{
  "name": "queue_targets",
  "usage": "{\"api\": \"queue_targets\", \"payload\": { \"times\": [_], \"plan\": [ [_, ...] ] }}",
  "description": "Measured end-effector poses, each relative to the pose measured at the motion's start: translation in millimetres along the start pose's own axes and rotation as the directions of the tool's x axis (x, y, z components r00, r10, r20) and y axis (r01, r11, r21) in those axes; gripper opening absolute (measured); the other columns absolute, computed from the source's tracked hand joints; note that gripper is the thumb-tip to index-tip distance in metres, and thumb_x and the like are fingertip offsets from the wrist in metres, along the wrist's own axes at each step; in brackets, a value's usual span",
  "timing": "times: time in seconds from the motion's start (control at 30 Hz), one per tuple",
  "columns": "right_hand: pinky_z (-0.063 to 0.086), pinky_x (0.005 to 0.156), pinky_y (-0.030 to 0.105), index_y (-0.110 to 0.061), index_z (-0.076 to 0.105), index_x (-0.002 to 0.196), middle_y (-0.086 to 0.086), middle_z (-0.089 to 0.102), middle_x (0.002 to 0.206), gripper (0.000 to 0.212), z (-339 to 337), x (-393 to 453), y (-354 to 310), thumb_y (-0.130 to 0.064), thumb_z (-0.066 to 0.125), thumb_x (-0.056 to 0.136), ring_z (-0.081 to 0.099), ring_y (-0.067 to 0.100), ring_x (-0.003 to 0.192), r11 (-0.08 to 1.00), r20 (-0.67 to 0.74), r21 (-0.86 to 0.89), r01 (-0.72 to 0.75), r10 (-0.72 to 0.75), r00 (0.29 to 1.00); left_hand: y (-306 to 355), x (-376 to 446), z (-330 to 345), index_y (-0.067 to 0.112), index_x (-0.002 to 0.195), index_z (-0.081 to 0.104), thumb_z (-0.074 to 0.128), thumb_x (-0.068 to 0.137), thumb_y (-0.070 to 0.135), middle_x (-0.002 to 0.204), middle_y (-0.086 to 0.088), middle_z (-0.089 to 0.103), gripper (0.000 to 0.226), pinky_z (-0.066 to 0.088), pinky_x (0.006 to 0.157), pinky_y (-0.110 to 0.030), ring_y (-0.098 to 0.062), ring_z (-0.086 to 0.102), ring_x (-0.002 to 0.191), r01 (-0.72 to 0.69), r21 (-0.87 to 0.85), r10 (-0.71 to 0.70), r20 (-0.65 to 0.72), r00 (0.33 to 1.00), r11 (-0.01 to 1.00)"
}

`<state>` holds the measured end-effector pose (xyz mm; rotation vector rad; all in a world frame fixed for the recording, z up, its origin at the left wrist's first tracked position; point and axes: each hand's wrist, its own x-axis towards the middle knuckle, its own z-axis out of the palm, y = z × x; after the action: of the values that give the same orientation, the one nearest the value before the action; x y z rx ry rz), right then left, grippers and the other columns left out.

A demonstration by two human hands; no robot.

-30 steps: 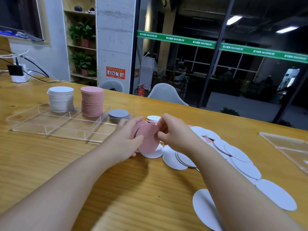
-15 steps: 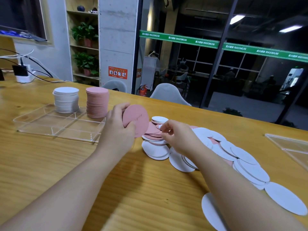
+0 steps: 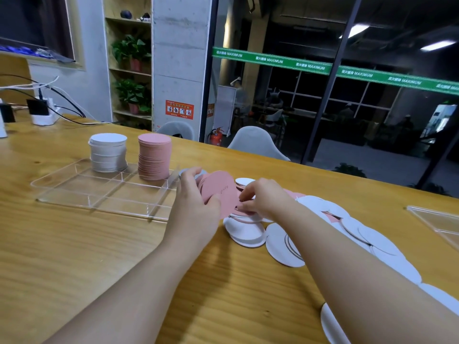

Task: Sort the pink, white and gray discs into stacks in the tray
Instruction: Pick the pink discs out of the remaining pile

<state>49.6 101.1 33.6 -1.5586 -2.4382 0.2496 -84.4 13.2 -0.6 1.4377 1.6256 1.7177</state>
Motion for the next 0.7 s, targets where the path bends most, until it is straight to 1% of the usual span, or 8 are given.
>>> {"api": "queue_targets", "payload": {
  "times": [0.1,0.17,0.3,0.4,0.53,0.6,0.63,0.7],
  "plan": [
    [0.048,0.067,0.033,-0.007,0.069,0.083,0.009,0.066,0.083,0.02,1,8,-7,-0.026,0.063,0.086,0.058,0.026,0.084,0.982,0.027,-0.179,0.053,-0.049,0.998,1,-1,-1,0.02,0.136,0.031,0.053,0.086,0.007,0.134,0.0,0.042,0.057,0.037,0.093,-0.026,-0.014,0.043,0.117,0.004,0.013,-0.004,-0.004,1.0,1.0],
    [0.031,0.048,0.026,-0.012,0.051,0.064,0.006,0.048,0.064,0.028,4,8,-14,-0.021,0.052,0.091,0.048,0.024,0.069,0.916,0.049,-0.392,0.085,-0.072,0.996,1,-1,-1,0.02,0.136,0.03,0.053,0.086,0.006,0.131,0.001,0.04,0.057,0.037,0.091,-0.024,-0.011,0.041,0.111,0.007,0.018,-0.006,-0.014,1.0,1.0],
    [0.018,0.044,0.024,-0.017,0.027,0.06,-0.001,0.029,0.062,0.034,16,1,-17,-0.008,0.043,0.088,0.036,0.018,0.057,0.825,0.008,-0.544,0.156,-0.181,0.983,1,-1,-2,0.02,0.137,0.029,0.052,0.086,0.005,0.128,0.002,0.04,0.058,0.044,0.095,-0.037,-0.015,0.043,0.112,0.019,0.006,-0.019,-0.025,1.0,1.0],
    [0.03,0.049,0.027,-0.01,0.042,0.066,0.004,0.043,0.066,0.027,20,-1,-7,-0.011,0.041,0.093,0.043,0.021,0.061,0.94,-0.13,-0.34,0.032,-0.081,0.988,1,-3,0,0.022,0.139,0.026,0.049,0.087,0.004,0.137,-0.002,0.034,0.059,0.041,0.098,-0.034,-0.011,0.037,0.114,-0.001,0.023,0.001,-0.006,1.0,1.0],
    [0.045,0.074,0.035,-0.009,0.062,0.095,0.008,0.065,0.093,0.026,13,-18,14,-0.017,0.038,0.097,0.057,0.027,0.089,0.997,-0.272,0.06,-0.038,0.053,0.961,0,-3,3,0.032,0.136,0.026,0.043,0.089,0.004,0.135,0.007,0.025,0.057,0.047,0.094,-0.042,-0.004,0.032,0.106,-0.018,0.003,0.018,0.016,1.0,1.0],
    [0.044,0.079,0.035,-0.011,0.061,0.1,0.005,0.063,0.097,0.024,8,-24,20,-0.016,0.037,0.098,0.055,0.024,0.091,0.989,-0.296,0.145,-0.033,0.075,0.952,0,-4,4,0.035,0.137,0.028,0.042,0.089,0.002,0.132,0.004,0.025,0.059,0.036,0.096,-0.017,0.008,0.029,0.095,-0.054,0.033,0.054,0.022,0.998,0.998],
    [0.042,0.078,0.033,-0.013,0.059,0.101,0.004,0.061,0.099,0.023,4,-26,22,-0.016,0.036,0.099,0.053,0.022,0.091,0.98,-0.326,0.199,-0.013,0.079,0.942,2,-4,4,0.037,0.137,0.029,0.042,0.09,0.001,0.127,0.004,0.026,0.06,0.03,0.084,-0.002,0.016,0.031,0.087,-0.07,0.049,0.068,0.034,0.997,0.996],
    [0.04,0.073,0.028,-0.016,0.056,0.097,0.002,0.06,0.098,0.02,-2,-30,25,-0.016,0.036,0.1,0.054,0.019,0.089,0.934,-0.382,0.352,0.062,0.083,0.921,3,-4,5,0.045,0.136,0.031,0.041,0.091,0.001,0.117,0.007,0.024,0.063,0.024,0.064,0.01,0.034,0.028,0.077,-0.074,0.055,0.07,0.06,0.996,0.996]
  ]
}}
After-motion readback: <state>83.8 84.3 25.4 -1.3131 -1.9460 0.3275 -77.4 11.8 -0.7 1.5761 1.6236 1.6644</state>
